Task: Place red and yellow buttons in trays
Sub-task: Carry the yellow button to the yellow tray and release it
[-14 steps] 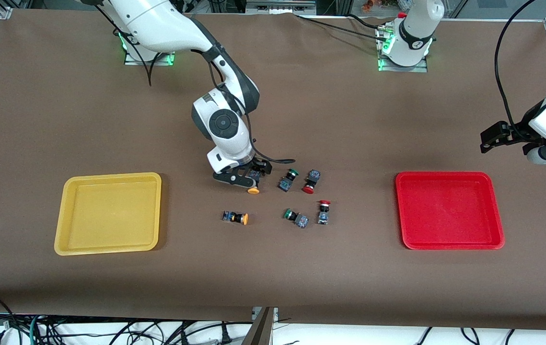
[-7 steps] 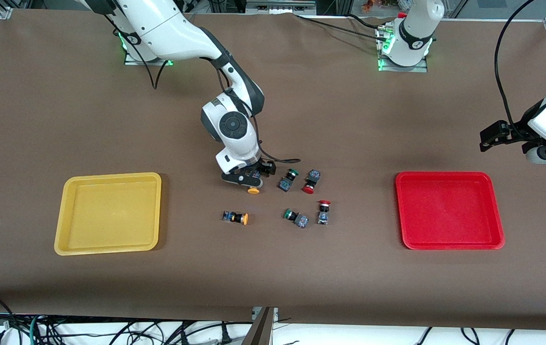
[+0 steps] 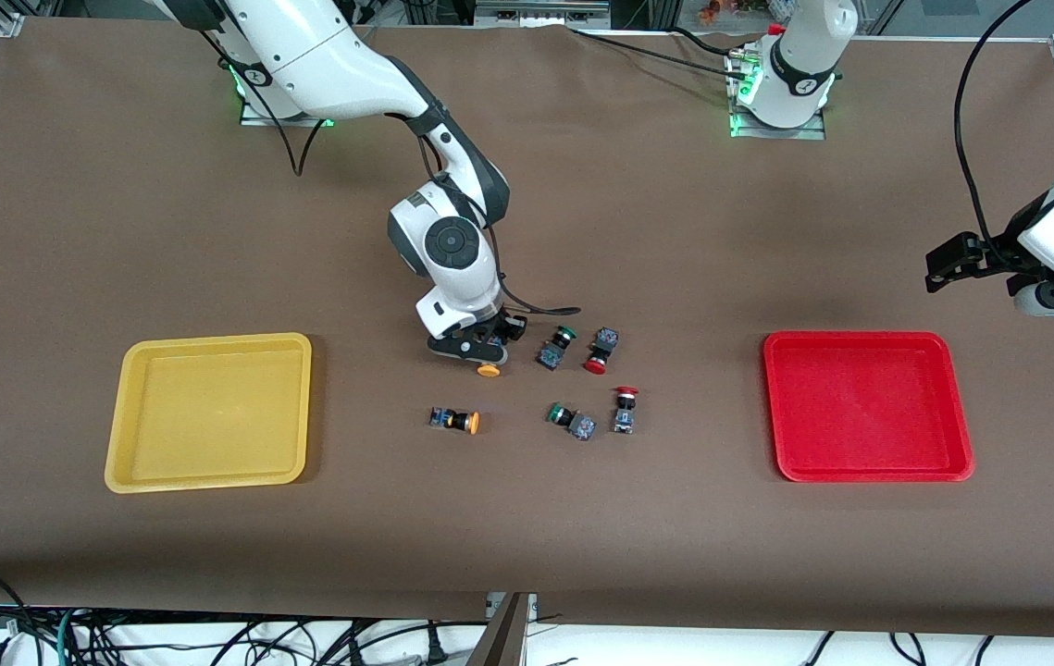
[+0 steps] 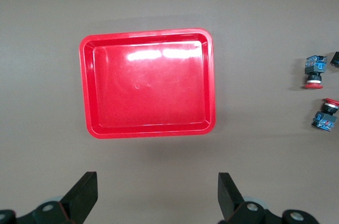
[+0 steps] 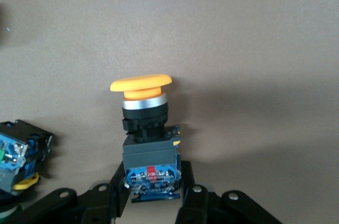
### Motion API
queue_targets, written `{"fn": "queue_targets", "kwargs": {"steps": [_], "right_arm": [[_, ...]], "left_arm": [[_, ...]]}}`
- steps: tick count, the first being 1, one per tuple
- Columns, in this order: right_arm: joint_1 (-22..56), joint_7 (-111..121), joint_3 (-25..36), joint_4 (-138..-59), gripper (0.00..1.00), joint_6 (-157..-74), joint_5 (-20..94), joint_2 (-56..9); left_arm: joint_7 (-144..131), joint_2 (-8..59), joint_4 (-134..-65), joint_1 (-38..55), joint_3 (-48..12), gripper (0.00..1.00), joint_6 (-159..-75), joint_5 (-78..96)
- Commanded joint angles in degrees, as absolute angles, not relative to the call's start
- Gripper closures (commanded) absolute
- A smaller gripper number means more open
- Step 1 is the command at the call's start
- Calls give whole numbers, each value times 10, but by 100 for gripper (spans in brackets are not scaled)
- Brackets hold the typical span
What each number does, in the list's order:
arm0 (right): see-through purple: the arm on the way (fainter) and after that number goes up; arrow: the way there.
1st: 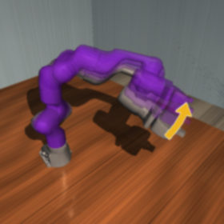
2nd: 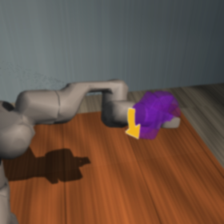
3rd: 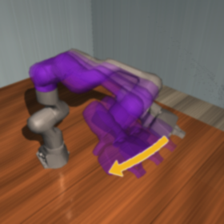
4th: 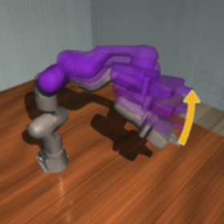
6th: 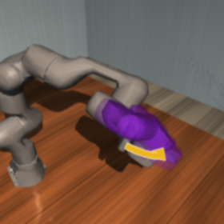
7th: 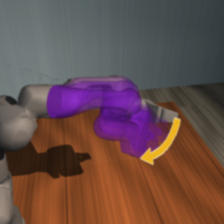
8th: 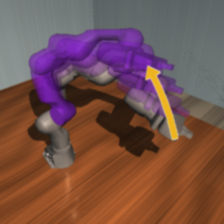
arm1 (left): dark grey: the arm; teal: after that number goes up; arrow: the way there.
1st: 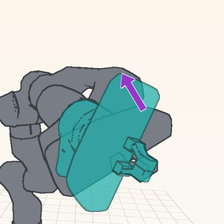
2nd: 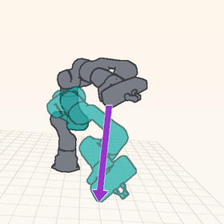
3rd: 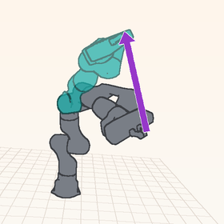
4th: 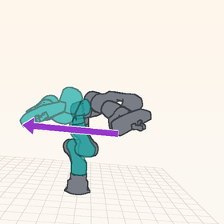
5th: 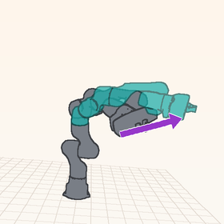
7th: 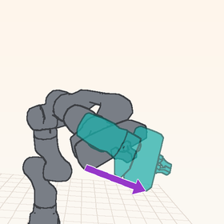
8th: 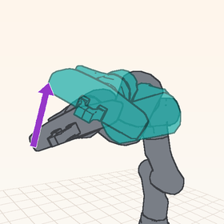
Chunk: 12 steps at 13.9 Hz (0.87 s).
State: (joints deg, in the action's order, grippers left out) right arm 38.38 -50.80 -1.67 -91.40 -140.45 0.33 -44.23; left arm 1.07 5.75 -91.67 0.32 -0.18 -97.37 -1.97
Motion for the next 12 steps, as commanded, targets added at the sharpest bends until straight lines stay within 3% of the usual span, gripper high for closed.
{"fn": "queue_targets", "kwargs": {"steps": [1,7,11,12], "right_arm": [[376,-484,-11,-901,100,-1334,-4,-404],[282,-178,40,-894,100,-1156,-1,-323],[269,57,160,-922,100,-1157,8,-311],[243,86,163,-923,98,-1164,15,-316]], "left_arm": [[11,64,-901,8,2,0,-961,-26],[11,63,-904,8,2,0,-961,-26],[11,74,-883,11,2,0,-963,-26],[11,83,-877,9,2,0,-962,-24]]}}
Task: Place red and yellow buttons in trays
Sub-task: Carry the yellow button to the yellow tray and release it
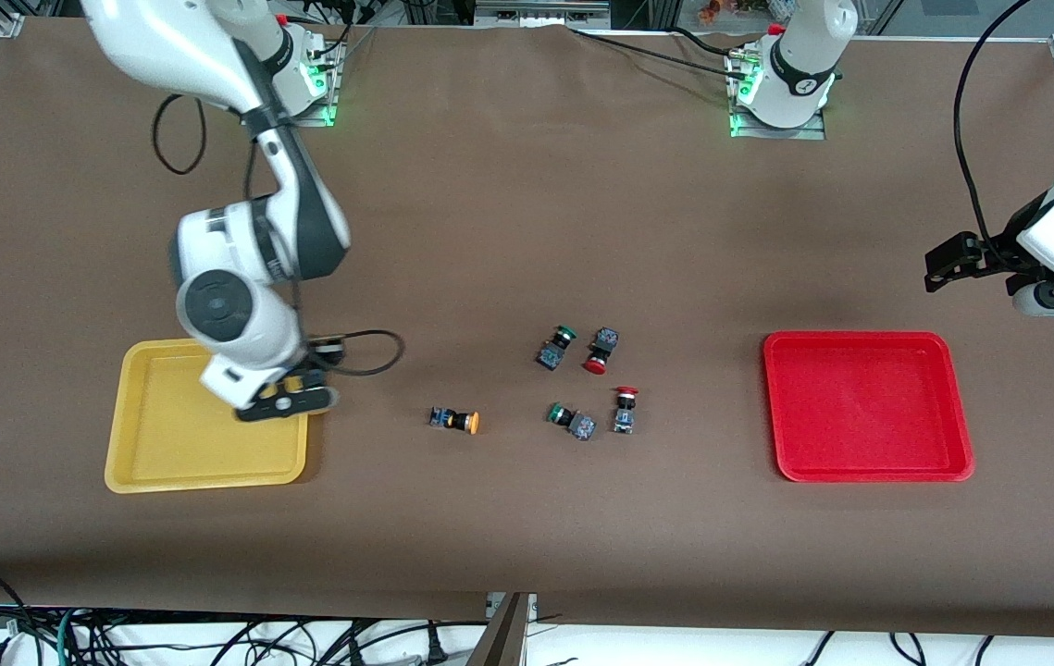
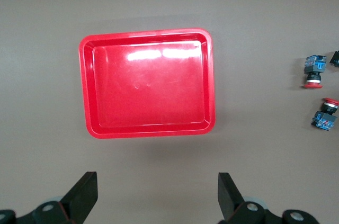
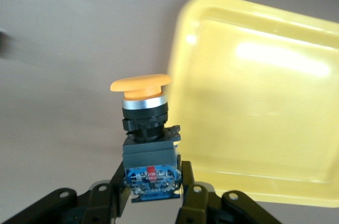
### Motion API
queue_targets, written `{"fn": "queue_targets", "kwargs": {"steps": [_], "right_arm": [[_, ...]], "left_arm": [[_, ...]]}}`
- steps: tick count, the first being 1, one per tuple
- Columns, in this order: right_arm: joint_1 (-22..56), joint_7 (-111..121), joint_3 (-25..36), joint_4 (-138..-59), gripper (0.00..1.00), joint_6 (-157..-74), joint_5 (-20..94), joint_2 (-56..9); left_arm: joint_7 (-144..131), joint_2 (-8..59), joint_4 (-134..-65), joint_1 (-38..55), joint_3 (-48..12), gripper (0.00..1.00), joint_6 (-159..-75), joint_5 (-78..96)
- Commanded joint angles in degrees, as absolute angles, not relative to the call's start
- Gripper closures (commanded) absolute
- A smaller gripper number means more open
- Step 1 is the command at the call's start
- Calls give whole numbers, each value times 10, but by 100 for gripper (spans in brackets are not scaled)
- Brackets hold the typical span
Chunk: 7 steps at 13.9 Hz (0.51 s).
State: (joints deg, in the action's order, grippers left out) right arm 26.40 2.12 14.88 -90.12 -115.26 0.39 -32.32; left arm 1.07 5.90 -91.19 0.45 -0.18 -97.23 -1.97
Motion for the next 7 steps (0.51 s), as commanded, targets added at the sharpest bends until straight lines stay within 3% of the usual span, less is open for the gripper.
{"fn": "queue_targets", "kwargs": {"steps": [1,6,7], "right_arm": [[210,113,163,-924,97,-1172,19,-328],[156,225,161,-920,93,-1238,134,-400],[156,224,161,-920,78,-1239,137,-402]], "left_arm": [[11,83,-876,9,2,0,-962,-23],[11,84,-874,11,2,0,-962,-21],[11,84,-874,10,2,0,-962,-21]]}}
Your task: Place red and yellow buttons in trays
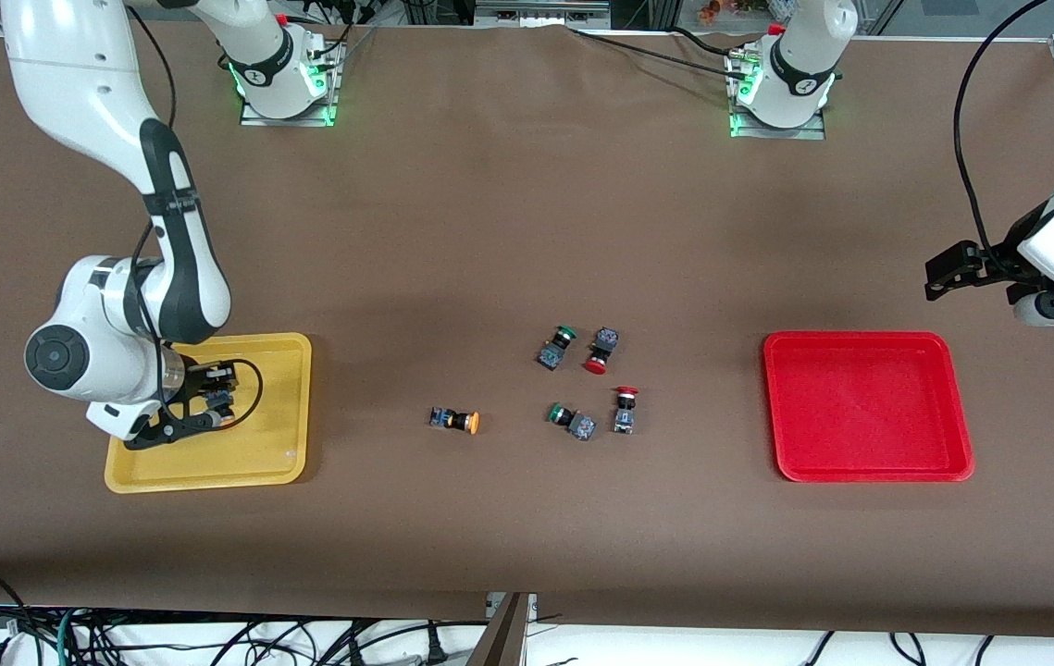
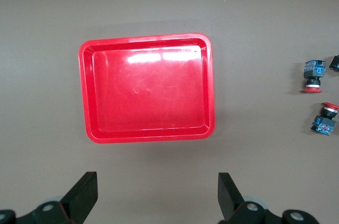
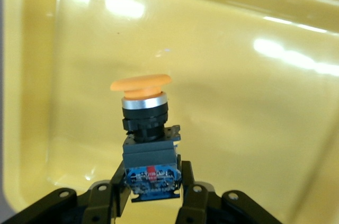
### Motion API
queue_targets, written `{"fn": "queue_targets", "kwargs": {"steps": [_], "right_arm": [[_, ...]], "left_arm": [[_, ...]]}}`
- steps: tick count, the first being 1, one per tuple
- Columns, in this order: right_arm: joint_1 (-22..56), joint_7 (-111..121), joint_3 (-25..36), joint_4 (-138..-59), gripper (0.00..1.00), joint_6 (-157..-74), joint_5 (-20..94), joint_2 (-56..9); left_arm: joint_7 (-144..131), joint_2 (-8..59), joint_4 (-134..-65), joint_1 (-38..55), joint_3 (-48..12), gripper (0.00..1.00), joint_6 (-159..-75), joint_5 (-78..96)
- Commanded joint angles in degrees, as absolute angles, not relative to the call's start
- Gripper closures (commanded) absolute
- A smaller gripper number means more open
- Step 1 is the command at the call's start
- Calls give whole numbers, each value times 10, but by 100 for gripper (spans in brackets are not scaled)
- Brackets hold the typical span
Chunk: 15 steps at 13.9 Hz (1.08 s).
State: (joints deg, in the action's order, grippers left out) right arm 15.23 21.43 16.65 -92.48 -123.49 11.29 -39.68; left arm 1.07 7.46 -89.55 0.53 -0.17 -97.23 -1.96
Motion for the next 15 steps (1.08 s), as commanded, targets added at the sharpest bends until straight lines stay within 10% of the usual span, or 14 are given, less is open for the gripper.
{"fn": "queue_targets", "kwargs": {"steps": [1,3,9,15], "right_arm": [[158,216,160,-918,41,-1244,137,-403],[162,207,160,-912,1,-1251,140,-403],[243,143,159,-815,1,-1138,134,-396],[366,228,158,-809,1,-1219,129,-424]], "left_arm": [[11,84,-874,10,2,0,-962,-21],[11,85,-874,11,1,0,-962,-21],[8,177,-875,92,-12,0,-975,3],[-152,295,-875,183,-11,0,-1172,0]]}}
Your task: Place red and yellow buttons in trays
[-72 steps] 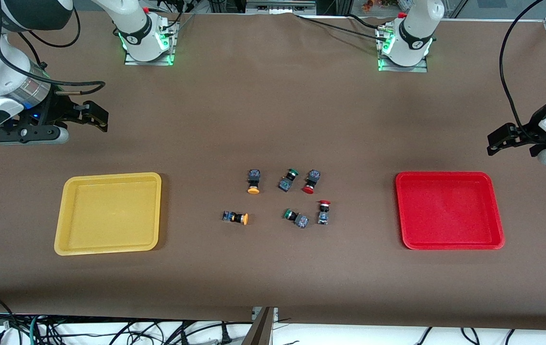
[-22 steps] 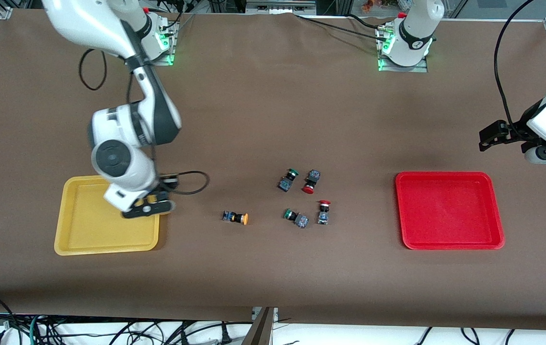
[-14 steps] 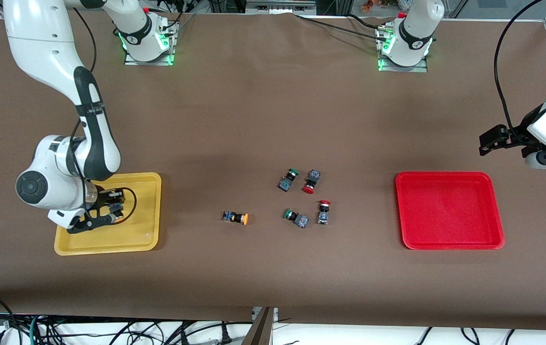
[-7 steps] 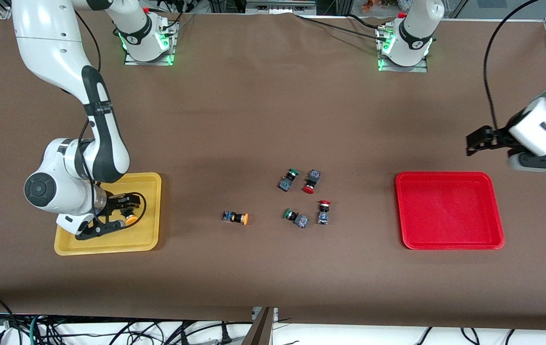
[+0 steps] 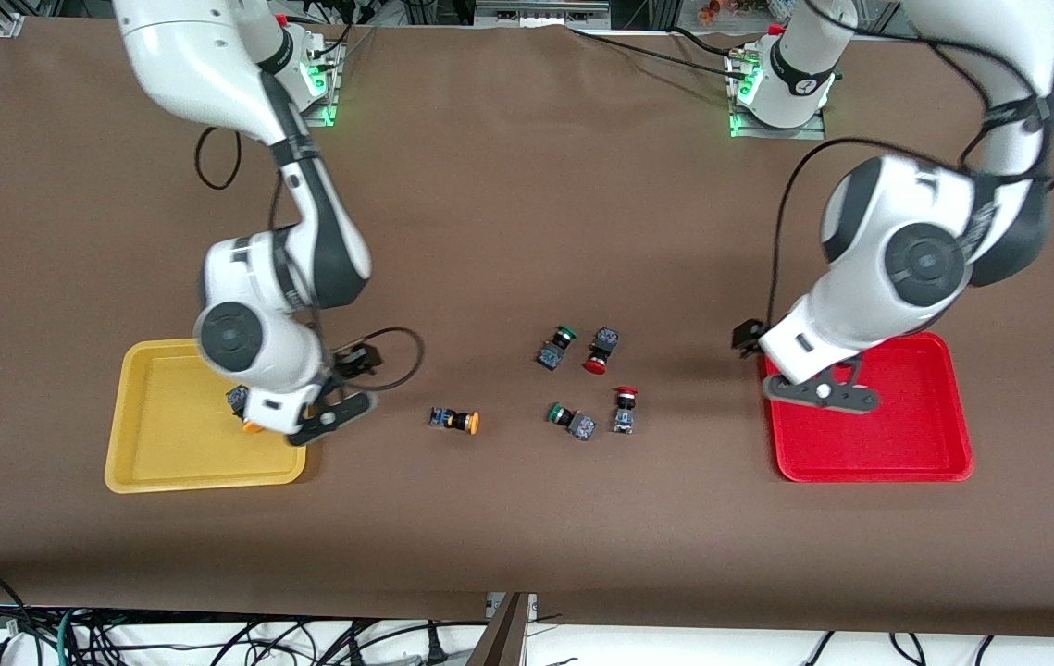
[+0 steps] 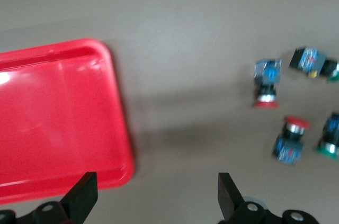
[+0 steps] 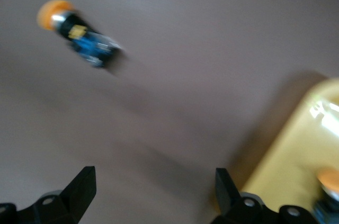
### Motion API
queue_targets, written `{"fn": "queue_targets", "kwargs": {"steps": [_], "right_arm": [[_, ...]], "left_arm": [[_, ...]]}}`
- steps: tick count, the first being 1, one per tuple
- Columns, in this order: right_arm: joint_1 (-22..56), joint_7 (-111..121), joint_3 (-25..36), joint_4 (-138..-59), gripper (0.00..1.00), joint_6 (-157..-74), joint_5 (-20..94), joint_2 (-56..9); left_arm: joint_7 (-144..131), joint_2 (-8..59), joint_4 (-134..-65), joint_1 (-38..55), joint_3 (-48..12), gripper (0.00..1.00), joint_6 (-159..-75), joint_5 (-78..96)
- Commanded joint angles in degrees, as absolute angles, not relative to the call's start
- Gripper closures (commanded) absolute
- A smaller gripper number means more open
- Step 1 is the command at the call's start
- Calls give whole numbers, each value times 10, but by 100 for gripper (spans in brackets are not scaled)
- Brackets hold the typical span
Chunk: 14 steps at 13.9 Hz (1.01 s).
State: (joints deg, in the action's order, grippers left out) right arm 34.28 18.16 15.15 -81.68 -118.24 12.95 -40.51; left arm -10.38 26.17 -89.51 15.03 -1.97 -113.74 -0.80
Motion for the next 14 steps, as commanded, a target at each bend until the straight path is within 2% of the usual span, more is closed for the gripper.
{"fn": "queue_targets", "kwargs": {"steps": [1,3,6,10,14], "right_arm": [[369,257,158,-809,1,-1248,130,-433],[387,310,158,-809,1,-1284,127,-450],[398,333,158,-808,1,-1336,107,-471],[406,334,157,-792,1,-1383,111,-500],[406,319,135,-768,1,-1386,111,-526]], "left_arm": [[-176,316,-874,195,-12,0,-1222,0],[-209,357,-875,207,-11,0,-1331,-1],[-240,417,-875,244,-11,0,-1431,-3],[-263,459,-880,272,-6,0,-1477,-8],[-263,477,-882,271,-6,0,-1512,-55]]}}
